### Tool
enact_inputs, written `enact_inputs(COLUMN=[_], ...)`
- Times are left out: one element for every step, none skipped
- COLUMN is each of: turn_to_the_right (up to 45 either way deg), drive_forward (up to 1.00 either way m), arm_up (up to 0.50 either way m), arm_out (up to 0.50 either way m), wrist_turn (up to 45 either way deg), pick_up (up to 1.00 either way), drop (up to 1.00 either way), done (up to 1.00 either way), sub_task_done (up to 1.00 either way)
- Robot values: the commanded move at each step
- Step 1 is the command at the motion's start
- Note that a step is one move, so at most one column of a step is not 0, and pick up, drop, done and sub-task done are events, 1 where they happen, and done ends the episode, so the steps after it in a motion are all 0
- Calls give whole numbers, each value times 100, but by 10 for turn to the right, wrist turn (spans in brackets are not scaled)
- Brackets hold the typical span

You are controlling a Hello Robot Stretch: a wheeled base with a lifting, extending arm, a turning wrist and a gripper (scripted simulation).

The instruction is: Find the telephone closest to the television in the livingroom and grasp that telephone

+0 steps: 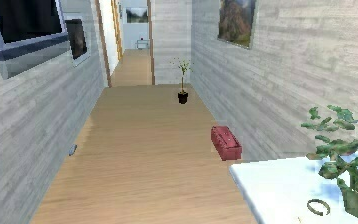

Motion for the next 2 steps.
enact_inputs(turn_to_the_right=[0,0], drive_forward=[0,0], arm_up=[10,0], arm_out=[0,0], wrist_turn=[0,0], pick_up=[0,0], drop=[0,0], done=[0,100], sub_task_done=[0,0])
